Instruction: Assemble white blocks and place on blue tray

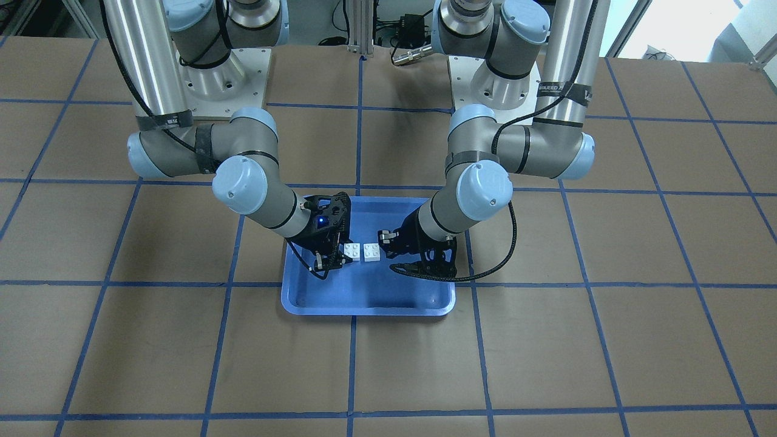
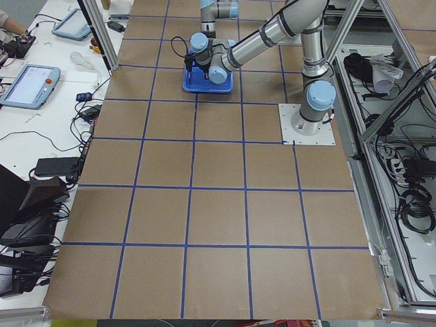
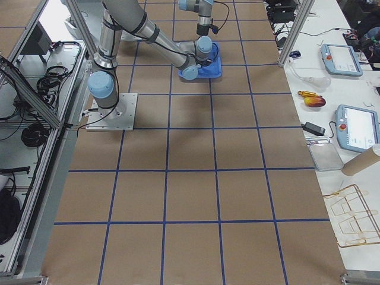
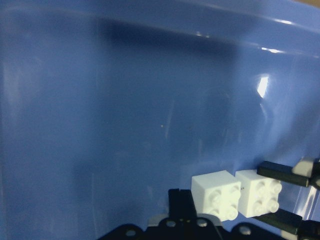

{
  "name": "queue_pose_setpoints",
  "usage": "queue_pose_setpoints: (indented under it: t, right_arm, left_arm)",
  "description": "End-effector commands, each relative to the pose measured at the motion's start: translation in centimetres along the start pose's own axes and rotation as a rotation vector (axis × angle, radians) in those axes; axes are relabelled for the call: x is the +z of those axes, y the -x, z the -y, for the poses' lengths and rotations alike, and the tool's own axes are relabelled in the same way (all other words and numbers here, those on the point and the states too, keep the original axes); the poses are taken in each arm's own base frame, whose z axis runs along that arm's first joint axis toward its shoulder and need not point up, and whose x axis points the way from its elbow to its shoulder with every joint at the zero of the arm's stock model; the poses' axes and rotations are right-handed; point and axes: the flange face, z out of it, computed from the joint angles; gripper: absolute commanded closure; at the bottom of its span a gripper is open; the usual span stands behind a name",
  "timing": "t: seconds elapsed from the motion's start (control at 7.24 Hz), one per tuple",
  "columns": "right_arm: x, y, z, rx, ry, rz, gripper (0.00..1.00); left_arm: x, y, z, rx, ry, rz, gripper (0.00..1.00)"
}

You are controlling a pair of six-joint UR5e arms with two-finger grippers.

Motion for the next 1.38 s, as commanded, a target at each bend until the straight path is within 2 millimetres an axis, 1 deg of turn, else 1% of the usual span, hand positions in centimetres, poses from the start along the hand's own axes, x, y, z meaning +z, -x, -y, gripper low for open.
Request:
queue_pose_setpoints:
  t: [0.0, 0.41, 0.69, 0.83, 0.97, 1.11, 1.24]
  right_arm:
    - [-0.23, 0.05, 0.49, 0.002, -0.001, -0.008, 1.00]
    - [-0.17, 0.16, 0.73, 0.015, -0.004, -0.013, 1.00]
    - [0.22, 0.50, 1.17, 0.006, 0.000, -0.006, 1.00]
    - [0.26, 0.55, 1.13, 0.021, 0.000, -0.005, 0.73]
    - [0.22, 0.50, 1.19, 0.026, -0.002, -0.006, 0.38]
    - [0.22, 0.51, 1.20, 0.028, -0.003, -0.005, 0.18]
    - [0.22, 0.51, 1.22, 0.058, -0.005, -0.005, 0.06]
  left_arm:
    - [0.05, -0.02, -0.02, 0.001, 0.000, 0.000, 1.00]
    - [0.11, 0.00, 0.01, 0.001, 0.000, 0.000, 1.00]
    - [0.11, 0.00, 0.01, 0.001, 0.000, 0.000, 1.00]
    - [0.37, 0.14, -0.13, 0.000, 0.003, 0.001, 1.00]
    - [0.48, 0.20, -0.15, 0.003, -0.004, -0.001, 1.00]
    - [0.48, 0.20, -0.15, 0.003, -0.004, -0.001, 1.00]
    - [0.48, 0.20, -0.15, 0.003, -0.004, -0.001, 1.00]
